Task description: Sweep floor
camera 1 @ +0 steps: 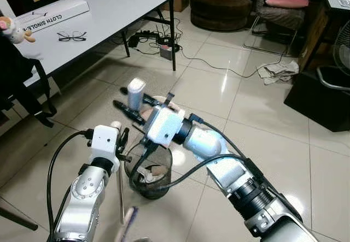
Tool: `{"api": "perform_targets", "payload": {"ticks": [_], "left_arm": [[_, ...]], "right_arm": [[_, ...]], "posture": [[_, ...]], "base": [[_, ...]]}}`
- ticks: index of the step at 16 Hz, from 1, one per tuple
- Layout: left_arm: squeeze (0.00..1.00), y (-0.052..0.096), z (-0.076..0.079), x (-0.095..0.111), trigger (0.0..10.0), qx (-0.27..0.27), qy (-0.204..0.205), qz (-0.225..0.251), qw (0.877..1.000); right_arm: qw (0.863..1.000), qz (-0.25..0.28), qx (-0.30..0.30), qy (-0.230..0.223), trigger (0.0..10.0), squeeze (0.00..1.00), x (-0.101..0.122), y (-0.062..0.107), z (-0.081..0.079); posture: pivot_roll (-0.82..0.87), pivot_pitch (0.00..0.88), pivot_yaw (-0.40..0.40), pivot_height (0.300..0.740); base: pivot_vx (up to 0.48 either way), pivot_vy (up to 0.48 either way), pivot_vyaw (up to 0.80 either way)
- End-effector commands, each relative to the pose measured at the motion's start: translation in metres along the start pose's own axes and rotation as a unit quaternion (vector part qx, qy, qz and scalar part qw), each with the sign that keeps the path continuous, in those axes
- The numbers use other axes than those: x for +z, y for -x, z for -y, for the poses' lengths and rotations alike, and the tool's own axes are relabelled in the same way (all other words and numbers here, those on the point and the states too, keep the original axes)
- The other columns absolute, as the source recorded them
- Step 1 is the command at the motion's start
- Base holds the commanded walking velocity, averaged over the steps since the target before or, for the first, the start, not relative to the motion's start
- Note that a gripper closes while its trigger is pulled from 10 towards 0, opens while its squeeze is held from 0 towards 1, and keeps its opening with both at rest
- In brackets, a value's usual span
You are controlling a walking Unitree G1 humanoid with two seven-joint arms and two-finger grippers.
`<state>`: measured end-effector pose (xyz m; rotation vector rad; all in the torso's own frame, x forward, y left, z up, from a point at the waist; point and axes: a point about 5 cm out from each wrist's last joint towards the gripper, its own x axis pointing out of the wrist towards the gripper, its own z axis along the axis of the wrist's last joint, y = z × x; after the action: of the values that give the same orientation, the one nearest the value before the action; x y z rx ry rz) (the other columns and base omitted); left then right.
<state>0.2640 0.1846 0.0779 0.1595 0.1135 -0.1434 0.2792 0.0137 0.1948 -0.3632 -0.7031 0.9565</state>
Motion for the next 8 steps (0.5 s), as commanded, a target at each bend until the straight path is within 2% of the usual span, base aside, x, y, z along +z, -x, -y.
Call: {"api": "perform_targets", "payload": {"ticks": [1, 2, 3, 4, 6, 8], "left_arm": [[0.0, -0.002, -0.002, 0.007, 10.0, 0.002, -0.011, 0.014, 1.0], [0.0, -0.002, -0.004, 0.009, 10.0, 0.012, -0.006, 0.015, 1.0], [0.0, -0.002, -0.006, 0.011, 10.0, 0.017, 0.0, 0.016, 1.0], [0.0, -0.002, -0.007, 0.011, 10.0, 0.018, 0.0, 0.016, 1.0], [0.0, -0.005, -0.006, 0.016, 10.0, 0.014, -0.005, 0.021, 1.0], [0.0, -0.008, -0.005, 0.021, 10.0, 0.008, -0.017, 0.025, 1.0]], "right_arm": [[0.996, 0.016, -0.084, -0.02, 10.0, 0.0, 0.009, -0.006, 0.025], [0.977, 0.014, -0.188, -0.099, 10.0, 0.0, 0.011, -0.005, 0.054], [0.975, 0.017, -0.2, -0.095, 10.0, 0.0, 0.016, -0.006, 0.064], [0.972, 0.019, -0.21, -0.103, 10.0, 0.0, 0.018, -0.006, 0.07], [0.959, 0.04, -0.229, -0.163, 10.0, 0.0, 0.03, -0.009, 0.082], [0.953, 0.059, -0.24, -0.173, 10.0, 0.0, 0.043, -0.007, 0.085]], "posture": [[-0.02, 0.0, 0.061, 0.74], [-0.02, 0.0, 0.062, 0.74], [-0.02, 0.0, 0.064, 0.74], [-0.02, 0.0, 0.066, 0.74], [-0.02, 0.0, 0.071, 0.74], [-0.02, 0.0, 0.076, 0.74]], "base": [[0.0, 0.0, 0.0], [0.0, 0.0, 0.0], [0.0, 0.0, 0.0], [0.0, 0.0, 0.0], [0.0, 0.0, 0.8], [0.0, 0.0, 0.8]]}}
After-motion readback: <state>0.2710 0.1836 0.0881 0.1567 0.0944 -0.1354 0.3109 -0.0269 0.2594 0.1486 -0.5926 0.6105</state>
